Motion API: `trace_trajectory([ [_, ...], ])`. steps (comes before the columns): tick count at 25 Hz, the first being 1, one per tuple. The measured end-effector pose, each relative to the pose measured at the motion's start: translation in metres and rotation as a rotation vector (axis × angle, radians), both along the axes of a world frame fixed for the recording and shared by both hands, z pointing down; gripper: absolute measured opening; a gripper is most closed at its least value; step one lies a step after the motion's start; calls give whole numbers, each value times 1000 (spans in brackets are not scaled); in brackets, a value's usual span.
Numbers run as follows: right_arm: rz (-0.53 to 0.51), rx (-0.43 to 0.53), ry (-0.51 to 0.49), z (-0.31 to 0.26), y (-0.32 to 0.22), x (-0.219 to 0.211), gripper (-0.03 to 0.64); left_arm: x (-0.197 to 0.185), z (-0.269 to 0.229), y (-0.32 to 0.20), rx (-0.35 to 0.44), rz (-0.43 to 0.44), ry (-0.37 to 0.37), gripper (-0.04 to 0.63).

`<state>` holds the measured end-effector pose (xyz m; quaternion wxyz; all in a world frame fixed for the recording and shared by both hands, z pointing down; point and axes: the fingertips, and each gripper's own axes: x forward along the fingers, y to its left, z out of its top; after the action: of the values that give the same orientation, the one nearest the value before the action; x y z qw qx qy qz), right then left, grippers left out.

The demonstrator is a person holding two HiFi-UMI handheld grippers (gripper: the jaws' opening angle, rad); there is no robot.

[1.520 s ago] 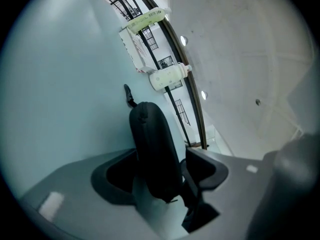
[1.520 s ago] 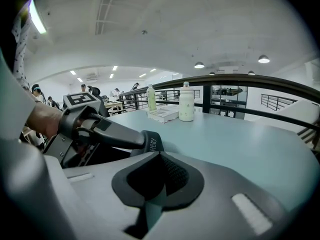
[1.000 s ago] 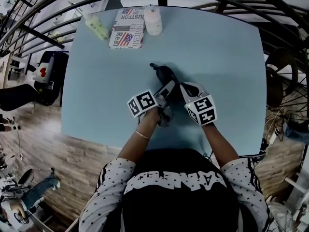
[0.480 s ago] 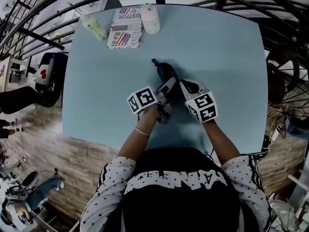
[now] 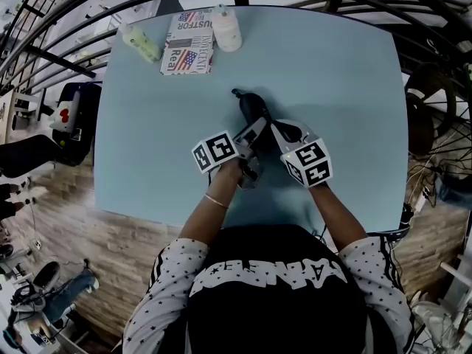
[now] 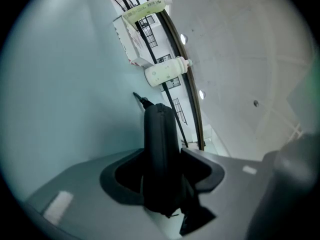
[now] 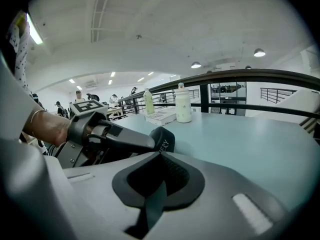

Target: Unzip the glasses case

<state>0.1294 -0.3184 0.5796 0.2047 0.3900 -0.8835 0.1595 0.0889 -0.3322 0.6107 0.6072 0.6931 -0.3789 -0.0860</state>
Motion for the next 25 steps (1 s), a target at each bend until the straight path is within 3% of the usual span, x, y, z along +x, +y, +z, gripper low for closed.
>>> trace_trajectory([
  [5,51,36,-46,-21,-1,11,-8,-12,-26,-9,57,-77,72,0],
  [11,110,90,-168,-61,10,21,-6,-28,-60,-10,107,-194,167,0],
  [16,82,122,-255,-89,41,13,0,-30,-98,0,182,-232,249,0],
  [19,49,165,-268,-107,59,3,13,-31,-127,6,255,-242,298,0],
  [25,-44,321,-192,-145,93,-15,58,-29,-180,21,391,-242,273,0],
])
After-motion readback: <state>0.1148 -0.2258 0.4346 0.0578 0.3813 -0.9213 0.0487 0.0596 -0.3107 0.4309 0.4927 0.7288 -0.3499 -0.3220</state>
